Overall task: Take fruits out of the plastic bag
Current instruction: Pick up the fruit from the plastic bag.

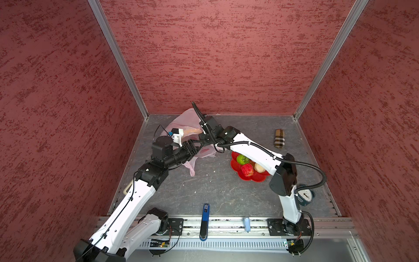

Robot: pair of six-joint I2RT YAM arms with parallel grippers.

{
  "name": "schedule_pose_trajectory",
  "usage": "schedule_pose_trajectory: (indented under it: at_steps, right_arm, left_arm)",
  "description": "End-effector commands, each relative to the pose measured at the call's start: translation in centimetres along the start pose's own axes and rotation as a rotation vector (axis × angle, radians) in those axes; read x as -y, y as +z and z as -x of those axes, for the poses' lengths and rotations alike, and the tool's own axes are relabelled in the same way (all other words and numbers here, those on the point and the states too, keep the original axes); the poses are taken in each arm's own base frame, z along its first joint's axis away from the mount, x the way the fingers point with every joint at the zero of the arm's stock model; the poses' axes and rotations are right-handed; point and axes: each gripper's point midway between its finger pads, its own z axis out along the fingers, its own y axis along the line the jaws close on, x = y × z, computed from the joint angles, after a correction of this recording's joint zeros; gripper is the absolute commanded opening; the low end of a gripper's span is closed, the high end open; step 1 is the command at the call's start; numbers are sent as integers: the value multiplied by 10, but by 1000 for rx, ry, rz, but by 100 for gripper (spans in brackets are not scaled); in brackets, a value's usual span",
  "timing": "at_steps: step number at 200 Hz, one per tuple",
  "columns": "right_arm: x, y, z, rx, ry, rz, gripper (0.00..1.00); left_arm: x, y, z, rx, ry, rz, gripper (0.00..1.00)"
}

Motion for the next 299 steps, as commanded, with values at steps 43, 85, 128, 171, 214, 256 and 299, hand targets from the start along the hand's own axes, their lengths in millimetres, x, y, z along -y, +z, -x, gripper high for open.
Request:
schedule_pose_trajectory:
  at_steps: [43, 85, 128, 171, 214, 256, 299]
  right_arm:
    - [-5, -22, 20, 30, 49, 57, 4]
    - [-8, -27, 21, 8, 57, 84, 4]
    - [-11, -27, 17, -21, 60, 98, 4]
    - [-14, -26, 10, -50, 66, 121, 4]
    - [-18, -30, 10, -40, 79, 145, 4]
    - [-19, -30, 8, -41, 81, 155, 4]
    - [-15, -32, 12, -23, 90, 137, 4]
  left_arm:
    - [-45, 19, 11, 163, -52, 12, 52]
    - [-80, 18, 23, 299, -79, 50, 55]
    - [-91, 26, 47, 435, -58, 33, 60]
    - [-80, 27, 84, 559, -36, -33, 67]
    - [-90, 31, 101, 593, -64, -21, 67]
    - [-92, 36, 109, 595, -62, -37, 73]
    - [-87, 46, 88, 522, -60, -57, 63]
